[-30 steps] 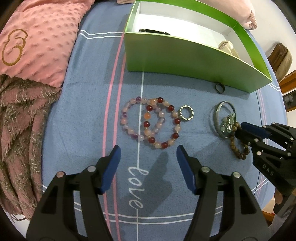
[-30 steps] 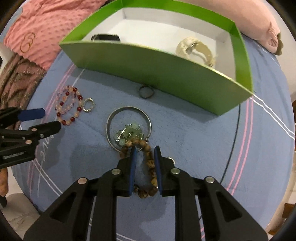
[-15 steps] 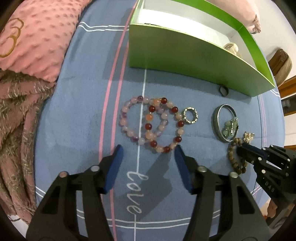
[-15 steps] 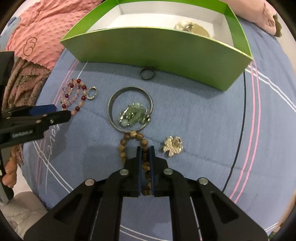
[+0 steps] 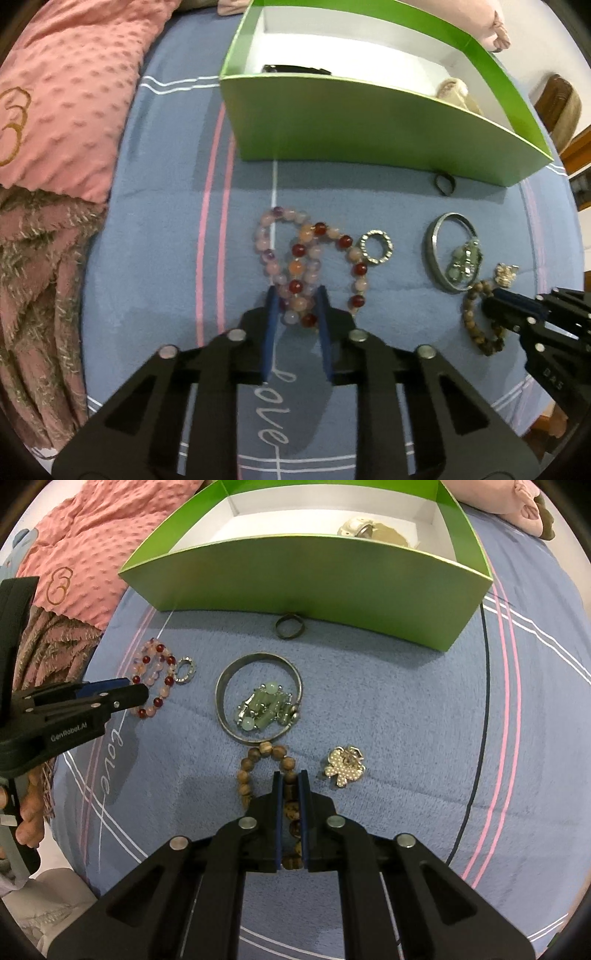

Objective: Organize jewelry
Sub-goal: 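Grasp the red-and-pink bead bracelet with the left gripper while the right holds the wooden bracelet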

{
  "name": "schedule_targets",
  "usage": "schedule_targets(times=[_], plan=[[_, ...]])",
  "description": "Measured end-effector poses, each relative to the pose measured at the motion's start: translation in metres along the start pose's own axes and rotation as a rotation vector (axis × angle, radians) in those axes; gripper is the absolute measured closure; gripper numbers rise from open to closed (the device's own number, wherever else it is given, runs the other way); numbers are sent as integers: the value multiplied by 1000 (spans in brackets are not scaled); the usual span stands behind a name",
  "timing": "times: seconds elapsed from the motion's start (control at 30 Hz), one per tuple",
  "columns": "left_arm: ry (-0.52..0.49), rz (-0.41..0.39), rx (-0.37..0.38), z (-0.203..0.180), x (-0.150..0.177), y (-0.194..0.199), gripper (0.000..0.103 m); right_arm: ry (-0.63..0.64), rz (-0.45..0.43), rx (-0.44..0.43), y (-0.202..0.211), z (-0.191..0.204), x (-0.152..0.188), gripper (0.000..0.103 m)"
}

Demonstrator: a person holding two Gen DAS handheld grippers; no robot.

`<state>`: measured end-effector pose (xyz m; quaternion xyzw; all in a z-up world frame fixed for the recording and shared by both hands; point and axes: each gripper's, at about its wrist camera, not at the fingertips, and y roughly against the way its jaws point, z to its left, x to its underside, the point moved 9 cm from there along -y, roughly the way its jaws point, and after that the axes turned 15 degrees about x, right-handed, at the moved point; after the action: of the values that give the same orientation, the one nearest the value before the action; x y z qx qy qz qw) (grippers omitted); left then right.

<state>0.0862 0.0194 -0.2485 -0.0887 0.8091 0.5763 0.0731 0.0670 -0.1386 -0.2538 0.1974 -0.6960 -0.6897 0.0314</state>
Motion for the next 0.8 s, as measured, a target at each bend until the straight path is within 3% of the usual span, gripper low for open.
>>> schedule_targets(times=[0.07, 0.1, 0.33, 0.57, 0.8], plan=[[5, -6, 14, -1, -1, 3, 87, -5, -1, -3, 1, -1, 1, 95], [6, -14, 21, -2, -3, 7, 95, -7, -1, -3, 1, -1, 2, 95], [8, -62, 76, -6, -6, 36, 95, -14, -3, 0, 2, -3, 3, 95], [15, -55, 96, -10, 26, 53, 95, -38, -6, 0, 4, -5, 5, 96], [33, -96, 92, -6, 38, 71, 95, -74, -73, 8, 36, -20, -3, 96]])
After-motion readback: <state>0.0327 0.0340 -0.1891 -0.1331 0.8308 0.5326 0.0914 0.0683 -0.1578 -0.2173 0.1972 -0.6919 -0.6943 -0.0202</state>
